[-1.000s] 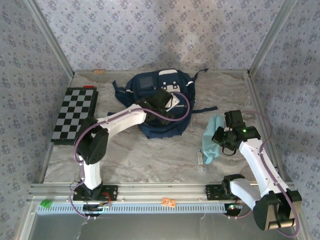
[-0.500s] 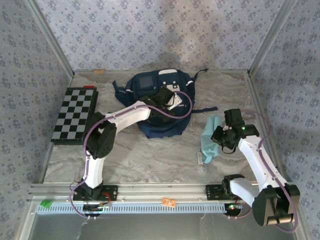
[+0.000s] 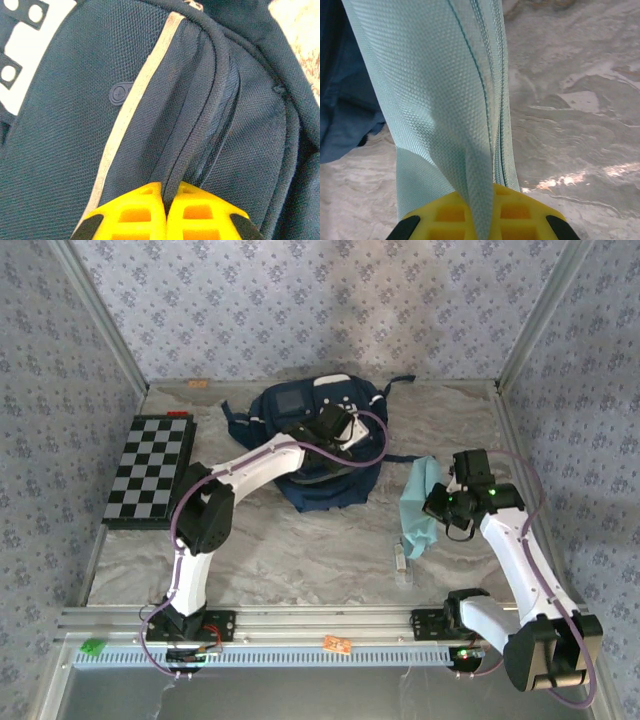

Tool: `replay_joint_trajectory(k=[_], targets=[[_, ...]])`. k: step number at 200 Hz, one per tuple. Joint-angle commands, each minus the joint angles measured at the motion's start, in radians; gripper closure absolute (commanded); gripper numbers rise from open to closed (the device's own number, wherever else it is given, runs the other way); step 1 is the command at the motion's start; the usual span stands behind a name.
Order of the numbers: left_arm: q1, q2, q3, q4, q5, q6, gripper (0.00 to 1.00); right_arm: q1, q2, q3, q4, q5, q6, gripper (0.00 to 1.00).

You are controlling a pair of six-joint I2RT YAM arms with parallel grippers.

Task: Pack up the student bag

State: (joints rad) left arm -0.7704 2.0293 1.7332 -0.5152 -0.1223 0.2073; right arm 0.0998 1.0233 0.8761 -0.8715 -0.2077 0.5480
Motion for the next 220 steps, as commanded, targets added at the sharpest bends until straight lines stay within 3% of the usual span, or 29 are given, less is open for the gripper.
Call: replay_joint_trajectory(k=[1,45,74,103,130,143,159,172,201,220], targets=[[-0.005,-0.081,0.104,-0.063,-0.054,-0.085,1.00,0.015,0.013,0.061,0.028,-0.117,-0.064,1.00],[-0.024,-0.127,0.260,-0.158,-0.040,-0.214,1.00,0.137,0.117,0.147,0.129,-0.242,-0.048,1.00],[-0.034,-0.154,0.305,-0.178,-0.048,-0.230,1.00,0.180,0.293,0.213,0.199,-0.272,-0.058,1.00],[-0.041,-0.160,0.372,-0.223,-0.019,-0.254,1.00,0.257,0.453,0.340,0.265,-0.219,-0.057,1.00],[-0.047,-0.188,0.353,-0.213,0.012,-0.282,1.00,0.256,0.604,0.424,0.375,-0.216,-0.050,0.99],[-0.046,-0.195,0.347,-0.205,0.021,-0.299,1.00,0.278,0.673,0.466,0.426,-0.207,-0.078,0.88],[-0.046,-0.195,0.350,-0.208,0.010,-0.316,1.00,0.289,0.736,0.501,0.450,-0.178,-0.086,0.85],[-0.047,-0.197,0.349,-0.216,-0.012,-0.319,1.00,0.289,0.743,0.494,0.453,-0.139,-0.086,0.66],[-0.047,-0.216,0.306,-0.197,-0.006,-0.312,1.00,0.323,0.607,0.388,0.455,-0.083,-0.099,0.44],[-0.046,-0.215,0.295,-0.196,-0.014,-0.313,1.00,0.349,0.496,0.305,0.417,-0.023,-0.069,0.39]])
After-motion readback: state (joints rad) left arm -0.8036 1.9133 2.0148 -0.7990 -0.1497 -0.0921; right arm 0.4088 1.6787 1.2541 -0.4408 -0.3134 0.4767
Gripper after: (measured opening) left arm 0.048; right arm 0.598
